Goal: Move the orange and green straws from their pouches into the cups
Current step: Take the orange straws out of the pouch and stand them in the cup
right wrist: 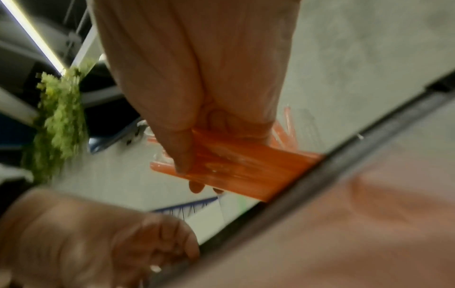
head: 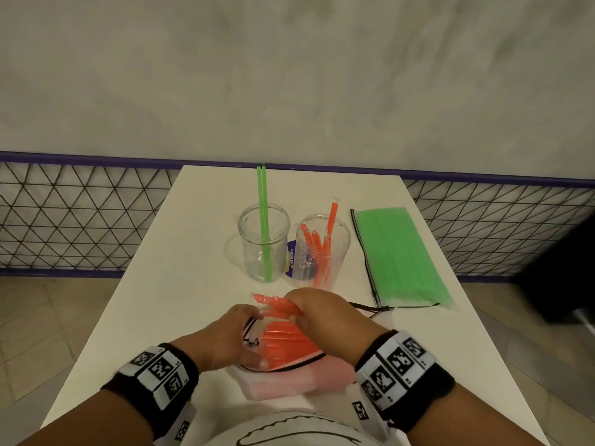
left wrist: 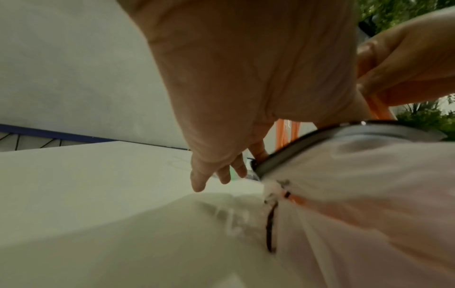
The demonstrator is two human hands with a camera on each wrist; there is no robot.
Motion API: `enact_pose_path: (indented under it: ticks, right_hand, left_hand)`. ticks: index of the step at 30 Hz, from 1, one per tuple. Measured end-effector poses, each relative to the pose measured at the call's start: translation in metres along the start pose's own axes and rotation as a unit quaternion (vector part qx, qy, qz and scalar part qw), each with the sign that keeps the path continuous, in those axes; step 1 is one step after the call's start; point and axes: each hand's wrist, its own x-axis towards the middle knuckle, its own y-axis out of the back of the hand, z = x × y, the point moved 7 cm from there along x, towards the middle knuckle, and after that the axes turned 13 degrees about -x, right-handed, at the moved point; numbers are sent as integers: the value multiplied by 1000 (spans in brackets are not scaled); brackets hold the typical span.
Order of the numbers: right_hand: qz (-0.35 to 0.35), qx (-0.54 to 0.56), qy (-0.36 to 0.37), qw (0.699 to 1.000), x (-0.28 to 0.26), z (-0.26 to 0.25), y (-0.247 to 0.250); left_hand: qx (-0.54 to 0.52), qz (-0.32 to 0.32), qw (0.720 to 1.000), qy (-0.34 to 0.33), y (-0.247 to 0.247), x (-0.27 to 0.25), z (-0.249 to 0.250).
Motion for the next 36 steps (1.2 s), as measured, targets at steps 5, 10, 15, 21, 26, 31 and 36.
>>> enact_pose_path:
  ticks: [5, 10, 15, 21, 26, 31, 36]
  right_hand:
    - [-8, 234, 11, 972, -16, -4, 54]
    - [139, 387, -82, 908, -34, 23, 119]
    - [260, 635, -82, 723, -38, 63, 146]
    - [422, 635, -76, 642, -48, 91, 173]
    - [541, 501, -119, 665, -54, 97, 187]
    - [488, 471, -166, 716, -18, 91, 152]
    - [382, 458, -204, 776, 14, 84, 100]
  left_hand:
    - [-27, 11, 999, -31, 17, 8, 25]
    - [-60, 27, 995, -80, 14, 21, 72]
    - [-133, 37, 983, -123, -2, 38, 122]
    - [-259, 108, 949, -141, -5, 76, 139]
    - [-283, 152, 939, -122, -10, 93, 136]
    - [-249, 200, 938, -131, -8, 96, 134]
    - [-236, 228, 933, -150, -5, 105, 133]
